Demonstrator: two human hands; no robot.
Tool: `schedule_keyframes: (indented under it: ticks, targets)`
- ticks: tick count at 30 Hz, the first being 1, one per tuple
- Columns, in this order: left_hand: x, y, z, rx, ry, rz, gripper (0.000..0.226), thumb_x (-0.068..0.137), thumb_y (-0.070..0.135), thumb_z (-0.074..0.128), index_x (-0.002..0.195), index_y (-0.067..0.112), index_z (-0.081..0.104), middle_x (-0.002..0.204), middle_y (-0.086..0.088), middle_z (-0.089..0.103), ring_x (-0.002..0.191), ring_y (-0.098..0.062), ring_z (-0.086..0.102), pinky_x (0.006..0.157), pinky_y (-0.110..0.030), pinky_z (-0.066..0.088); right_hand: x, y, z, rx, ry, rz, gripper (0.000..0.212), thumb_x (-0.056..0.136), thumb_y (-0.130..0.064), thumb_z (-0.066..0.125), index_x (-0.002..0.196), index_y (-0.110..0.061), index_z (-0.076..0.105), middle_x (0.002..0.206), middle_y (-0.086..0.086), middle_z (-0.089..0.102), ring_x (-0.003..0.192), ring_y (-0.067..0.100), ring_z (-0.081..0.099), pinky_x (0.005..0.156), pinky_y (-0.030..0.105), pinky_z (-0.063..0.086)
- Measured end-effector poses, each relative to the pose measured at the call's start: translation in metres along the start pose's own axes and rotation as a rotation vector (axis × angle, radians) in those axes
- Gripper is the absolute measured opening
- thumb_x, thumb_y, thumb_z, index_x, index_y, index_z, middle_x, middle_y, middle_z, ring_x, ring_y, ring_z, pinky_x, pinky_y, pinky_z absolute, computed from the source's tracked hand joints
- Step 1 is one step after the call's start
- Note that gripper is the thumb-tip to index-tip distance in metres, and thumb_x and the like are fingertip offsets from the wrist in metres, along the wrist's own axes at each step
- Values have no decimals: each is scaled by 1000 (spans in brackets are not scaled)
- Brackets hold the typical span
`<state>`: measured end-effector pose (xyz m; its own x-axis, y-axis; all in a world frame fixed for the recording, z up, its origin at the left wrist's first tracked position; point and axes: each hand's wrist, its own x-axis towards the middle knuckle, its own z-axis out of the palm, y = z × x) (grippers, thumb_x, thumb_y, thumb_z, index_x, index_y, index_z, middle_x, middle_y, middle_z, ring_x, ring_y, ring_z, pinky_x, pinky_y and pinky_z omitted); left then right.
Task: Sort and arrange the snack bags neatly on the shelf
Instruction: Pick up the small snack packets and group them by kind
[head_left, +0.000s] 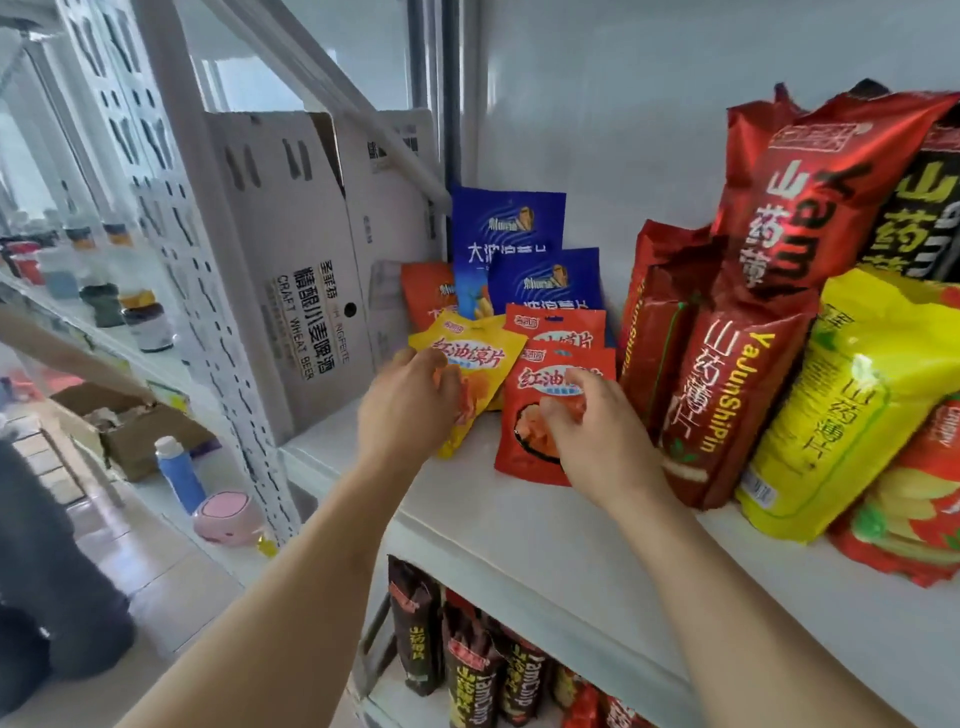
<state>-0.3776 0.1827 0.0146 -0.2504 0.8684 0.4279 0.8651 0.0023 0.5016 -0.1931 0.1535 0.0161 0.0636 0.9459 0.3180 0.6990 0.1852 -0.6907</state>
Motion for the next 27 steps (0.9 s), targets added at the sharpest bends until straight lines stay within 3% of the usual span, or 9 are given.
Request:
schedule_keyframes:
  ticks: [5,8,13,17,21,27]
  targets:
    - [46,-21,18,-73,-55,93,36,99,40,48,124,20,64,127,-4,59,114,-29,56,86,-37,46,25,-13,20,-21,115,109,51,98,-43,53,144,-22,44,144,1,46,133,20,44,105,35,39]
    - [65,-36,27,-105,-99,110,40,97,42,52,127,18,62,131,-7,57,121,-32,51,96,-39,44,35,-16,32,-42,161,187,53,97,-44,53,144,-21,44,146,1,45,135,22,42,109,39,37]
    - [72,-52,39,-64,-167,18,76,84,65,57,141,16,45,148,-9,45,138,-32,36,108,-43,32,39,-12,47,-162,173,348,62,96,-54,48,148,-21,38,154,0,36,141,27,34,113,51,34]
    - [74,-58,41,-95,-214,-15,87,79,73,57,142,15,41,141,-12,52,130,-36,45,101,-44,38,40,-10,58,-196,162,378,61,97,-53,45,150,-23,35,158,-3,30,146,24,26,115,50,31]
    - [75,-60,36,-145,-219,-33,83,78,71,62,138,17,43,134,-10,58,122,-35,52,94,-43,44,36,-15,53,-141,216,349,54,99,-42,51,148,-20,40,154,-2,36,141,22,37,113,47,36]
    - [74,-61,32,-253,-218,-98,76,79,64,67,139,25,42,134,-3,58,120,-32,57,92,-43,46,19,-13,45,-398,199,499,63,95,-58,45,147,-23,34,153,2,37,134,34,42,108,54,37]
